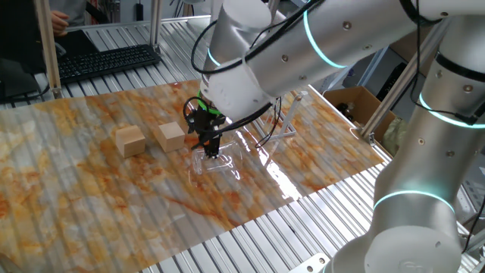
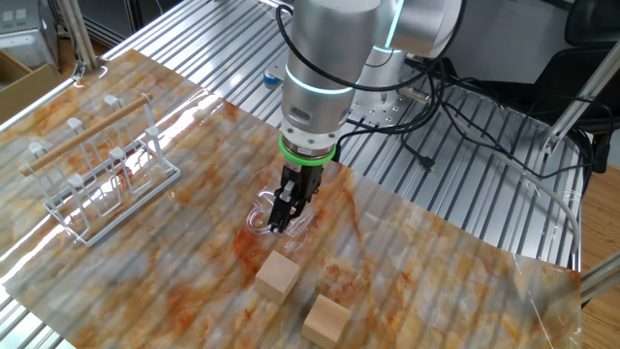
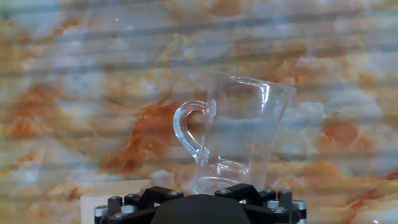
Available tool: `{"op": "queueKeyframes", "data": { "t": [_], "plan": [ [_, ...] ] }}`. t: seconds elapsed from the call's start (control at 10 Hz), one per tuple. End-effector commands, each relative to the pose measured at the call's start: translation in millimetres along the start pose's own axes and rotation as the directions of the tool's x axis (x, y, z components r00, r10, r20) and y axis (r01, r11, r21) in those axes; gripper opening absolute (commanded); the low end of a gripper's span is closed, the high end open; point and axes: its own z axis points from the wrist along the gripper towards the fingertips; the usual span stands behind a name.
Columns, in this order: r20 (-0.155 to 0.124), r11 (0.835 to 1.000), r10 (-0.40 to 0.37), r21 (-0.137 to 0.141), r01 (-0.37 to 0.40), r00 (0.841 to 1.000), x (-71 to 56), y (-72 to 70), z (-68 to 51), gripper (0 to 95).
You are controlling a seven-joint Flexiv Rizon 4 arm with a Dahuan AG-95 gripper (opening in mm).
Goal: Put the cup on the cup rack
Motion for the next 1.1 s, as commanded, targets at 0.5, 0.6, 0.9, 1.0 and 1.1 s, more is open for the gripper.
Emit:
{"op": "queueKeyframes", "data": {
  "t": [0.5, 0.6, 0.9, 1.0, 1.1],
  "plan": [
    [0.025, 0.996, -0.070, 0.060, 0.068, 0.997, -2.2, -2.0, 9.7, 95.0],
    [0.037, 0.995, -0.076, 0.061, 0.073, 0.996, -2.3, -2.8, 12.4, 95.0],
    [0.047, 0.992, -0.085, 0.096, 0.080, 0.995, -1.1, -5.7, 17.4, 95.0],
    [0.052, 0.990, -0.092, 0.113, 0.086, 0.994, -0.5, -5.7, 15.5, 95.0],
    [0.054, 0.990, -0.089, 0.117, 0.083, 0.995, -0.2, -5.1, 12.4, 95.0]
  ]
}}
